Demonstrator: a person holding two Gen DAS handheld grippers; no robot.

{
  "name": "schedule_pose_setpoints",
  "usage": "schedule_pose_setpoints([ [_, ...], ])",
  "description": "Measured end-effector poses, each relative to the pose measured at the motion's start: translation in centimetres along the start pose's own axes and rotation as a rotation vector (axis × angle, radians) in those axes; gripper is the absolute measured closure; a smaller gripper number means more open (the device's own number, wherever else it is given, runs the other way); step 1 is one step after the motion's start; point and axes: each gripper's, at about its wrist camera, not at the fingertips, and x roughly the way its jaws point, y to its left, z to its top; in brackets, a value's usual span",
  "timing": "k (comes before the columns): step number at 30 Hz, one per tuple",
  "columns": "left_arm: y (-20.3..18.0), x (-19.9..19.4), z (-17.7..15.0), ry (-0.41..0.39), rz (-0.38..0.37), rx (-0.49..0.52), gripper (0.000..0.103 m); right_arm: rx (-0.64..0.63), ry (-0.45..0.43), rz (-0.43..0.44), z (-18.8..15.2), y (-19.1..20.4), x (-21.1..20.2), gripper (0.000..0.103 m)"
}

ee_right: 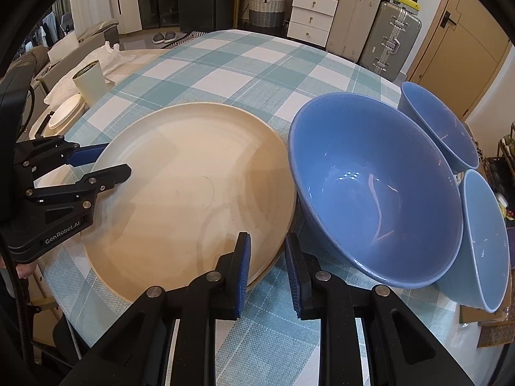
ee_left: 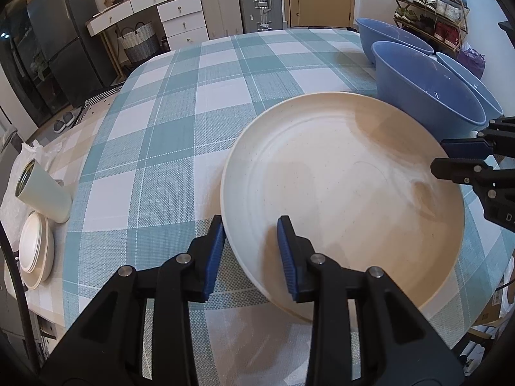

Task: Organize plates and bowls
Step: 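Open both tools to release the stacked cream plate, then move both tools toward the nearest blue bowl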

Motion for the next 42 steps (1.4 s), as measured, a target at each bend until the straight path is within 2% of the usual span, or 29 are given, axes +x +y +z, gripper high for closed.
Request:
schedule_pose_setpoints([
  [9,0.4,0.1,0.1,0.020,-0.071,-0.036,0.055,0.003,0.003,0.021,-0.1,-0.2,-0.2,0.076],
  [11,0.8,-0.2,0.1,0.014,-0.098,-0.059,0.040,0.004,-0.005,0.032,-0.1,-0.2,-0.5,0.070],
  [13,0.9,-0.8,0.1,-0.001,-0.110,-0.069,0.031,0.010,-0.021,0.044,-0.1,-0.2,-1.0,0.056],
  [17,1.2,-2.3,0.4,-0.036,-0.134,-0.076,0.029,0.020,-0.048,0.066,-0.1,0.0,-2.2,0.044],
  [19,1.4,-3.0,0.5,-0.053,-0.149,-0.085,0.025,0.024,-0.055,0.085,-0.1,0.1,-2.7,0.033],
  [24,1.6,-5.0,0.8,-0.084,-0.171,-0.108,0.019,0.039,-0.085,0.139,-0.2,0.3,-4.1,0.022],
  [25,1.6,-5.4,0.8,-0.091,-0.171,-0.106,0.013,0.046,-0.090,0.151,-0.1,0.2,-4.4,0.021],
  [26,1.6,-5.8,0.8,-0.097,-0.170,-0.104,0.001,0.052,-0.094,0.162,-0.2,0.2,-4.7,0.021],
  [32,1.1,-8.5,1.2,-0.155,-0.176,-0.103,0.002,0.093,-0.142,0.198,-0.6,-0.9,-7.0,0.015],
  [37,0.6,-9.9,2.5,-0.173,-0.225,-0.123,0.002,0.132,-0.194,0.188,-0.9,-2.8,-9.9,0.009],
  [42,-0.2,-11.2,4.4,-0.200,-0.218,-0.112,0.002,0.162,-0.274,0.147,-1.3,-5.1,-13.5,0.006],
])
